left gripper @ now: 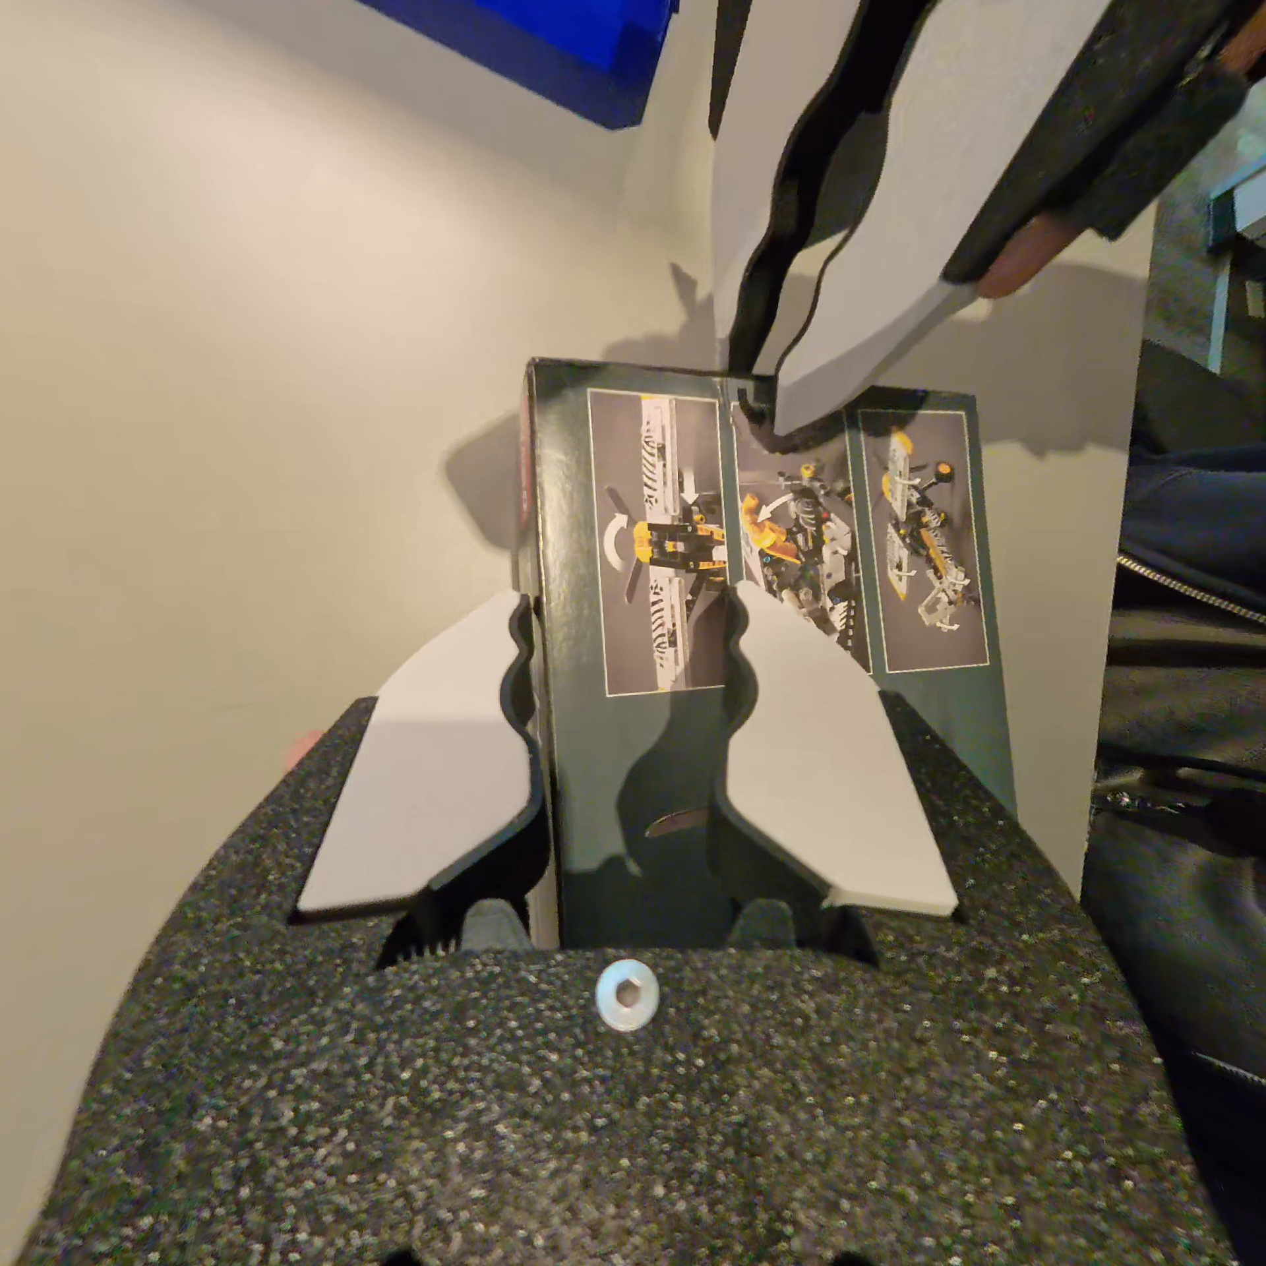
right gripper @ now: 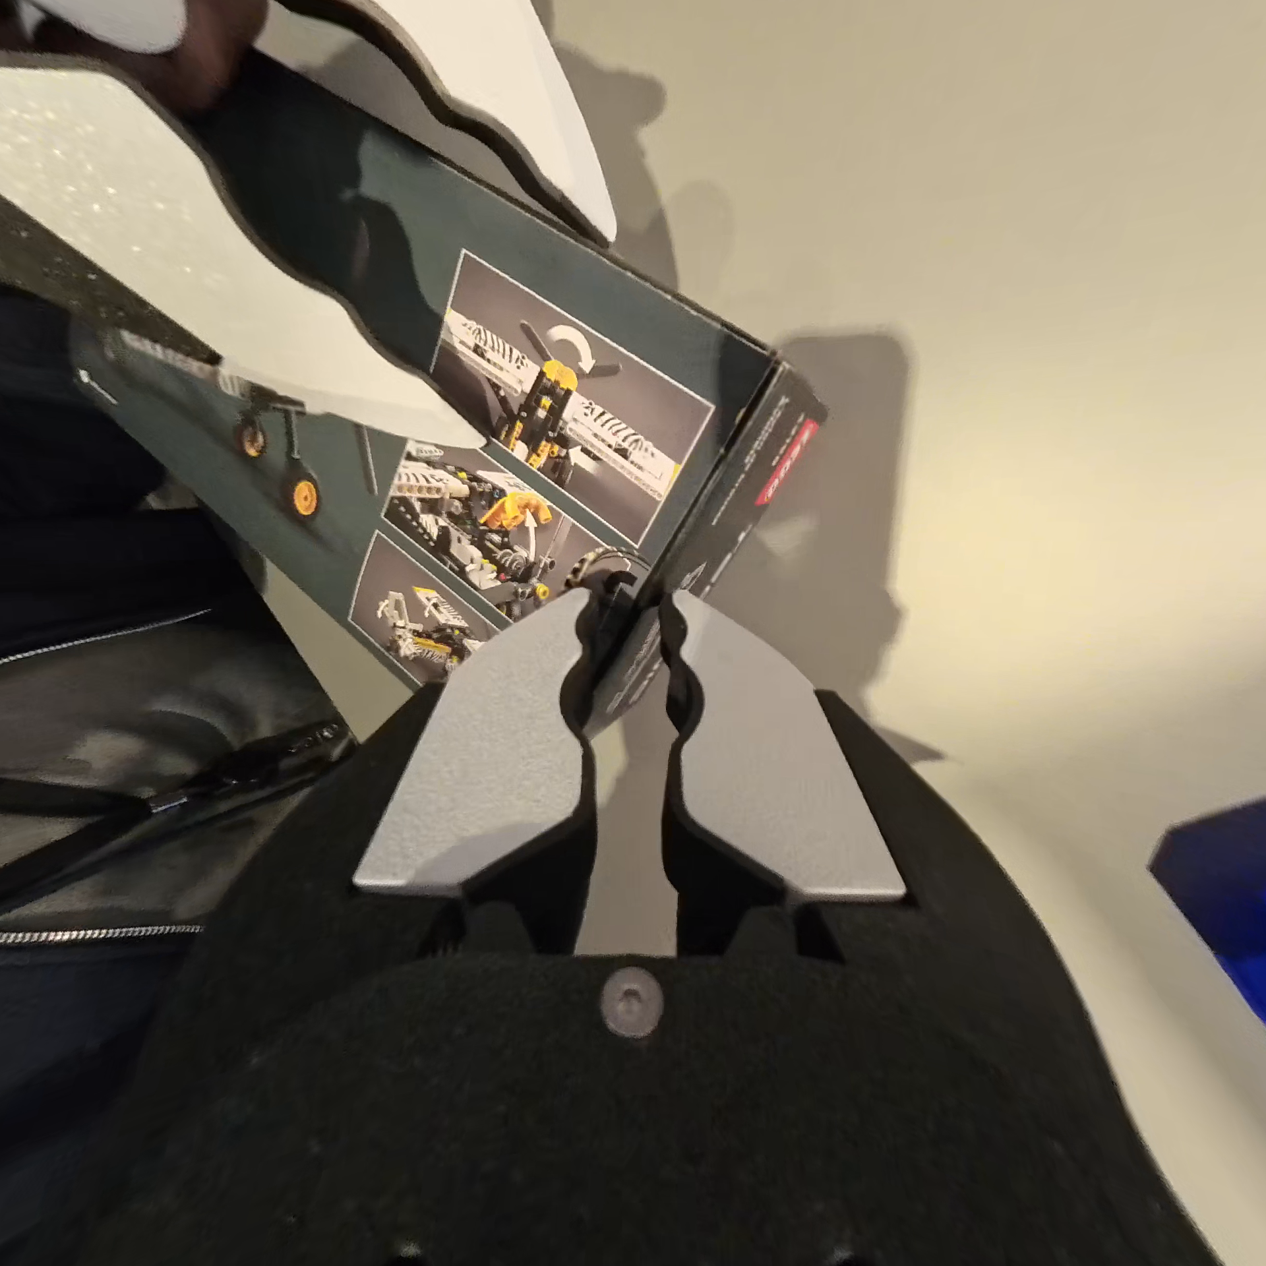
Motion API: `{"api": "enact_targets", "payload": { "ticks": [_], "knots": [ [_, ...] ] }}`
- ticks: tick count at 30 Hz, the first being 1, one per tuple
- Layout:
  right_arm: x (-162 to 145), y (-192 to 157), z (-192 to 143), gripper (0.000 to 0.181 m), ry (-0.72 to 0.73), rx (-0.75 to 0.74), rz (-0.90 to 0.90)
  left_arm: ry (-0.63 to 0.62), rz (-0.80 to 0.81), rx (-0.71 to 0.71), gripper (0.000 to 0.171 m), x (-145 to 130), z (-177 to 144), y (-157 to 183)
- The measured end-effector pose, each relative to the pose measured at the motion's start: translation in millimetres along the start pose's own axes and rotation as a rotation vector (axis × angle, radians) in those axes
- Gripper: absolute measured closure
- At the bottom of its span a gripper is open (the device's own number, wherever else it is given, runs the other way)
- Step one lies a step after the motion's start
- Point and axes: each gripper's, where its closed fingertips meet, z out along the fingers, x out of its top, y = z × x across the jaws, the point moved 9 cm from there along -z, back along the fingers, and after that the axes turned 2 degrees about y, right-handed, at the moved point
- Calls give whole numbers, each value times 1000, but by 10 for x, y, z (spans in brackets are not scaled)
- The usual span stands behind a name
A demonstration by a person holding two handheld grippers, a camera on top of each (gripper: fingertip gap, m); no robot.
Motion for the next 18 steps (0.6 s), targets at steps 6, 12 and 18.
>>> {"api": "enact_targets", "payload": {
  "ticks": [6,12,18],
  "knots": [
    [-115,107,-9,168,110,94,27,1,-3,7,116,8,13,-3],
    [-164,134,-13,171,151,102,14,2,2,16,117,16,26,8],
    [-213,193,0,172,206,175,41,2,-2,15,117,15,27,3]
  ]
}}
